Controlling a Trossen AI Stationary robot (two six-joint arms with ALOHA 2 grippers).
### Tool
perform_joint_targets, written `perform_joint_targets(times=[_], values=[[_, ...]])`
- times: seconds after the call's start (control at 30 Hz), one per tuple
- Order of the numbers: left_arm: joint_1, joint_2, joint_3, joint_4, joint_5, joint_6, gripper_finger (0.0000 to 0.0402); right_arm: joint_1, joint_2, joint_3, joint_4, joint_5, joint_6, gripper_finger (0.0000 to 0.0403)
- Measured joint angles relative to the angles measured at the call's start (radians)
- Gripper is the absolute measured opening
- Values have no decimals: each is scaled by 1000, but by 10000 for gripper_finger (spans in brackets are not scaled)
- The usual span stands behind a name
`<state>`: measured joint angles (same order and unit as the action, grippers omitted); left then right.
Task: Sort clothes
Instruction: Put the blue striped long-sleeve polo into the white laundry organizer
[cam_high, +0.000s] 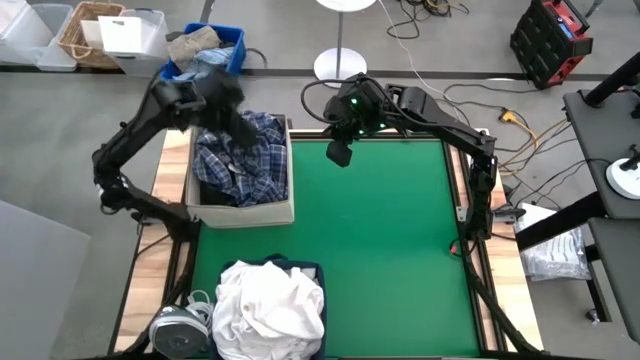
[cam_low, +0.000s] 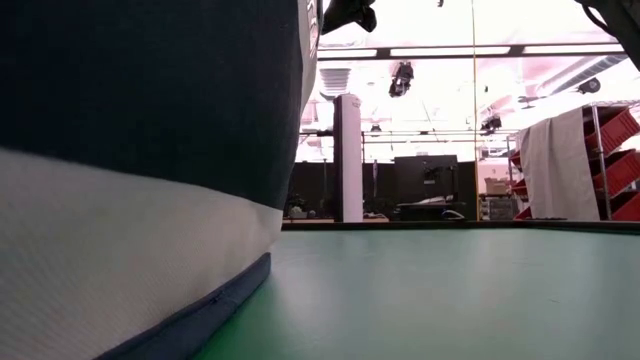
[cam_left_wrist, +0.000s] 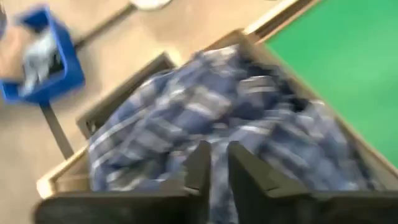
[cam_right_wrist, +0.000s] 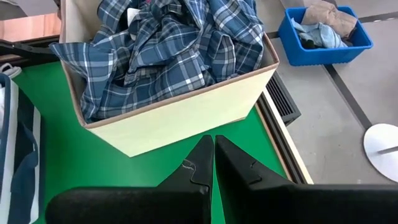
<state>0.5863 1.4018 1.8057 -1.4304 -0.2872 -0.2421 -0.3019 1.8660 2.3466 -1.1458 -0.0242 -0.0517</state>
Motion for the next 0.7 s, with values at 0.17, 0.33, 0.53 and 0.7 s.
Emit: perform_joint_targets(times=[0.17, 0.33, 0.53, 0.7], values=[[243, 27, -51, 1, 128, 46, 8, 0, 0, 0, 0, 0, 14, 9], [343, 61, -137, 1, 181, 112, 1, 0, 0, 0, 0, 0, 32, 9], [350, 120, -229, 1, 182, 149, 0, 0, 0, 0, 0, 50, 43, 9], [337, 143, -247, 0, 120, 161, 0, 0, 0, 0, 7, 57, 45, 9]])
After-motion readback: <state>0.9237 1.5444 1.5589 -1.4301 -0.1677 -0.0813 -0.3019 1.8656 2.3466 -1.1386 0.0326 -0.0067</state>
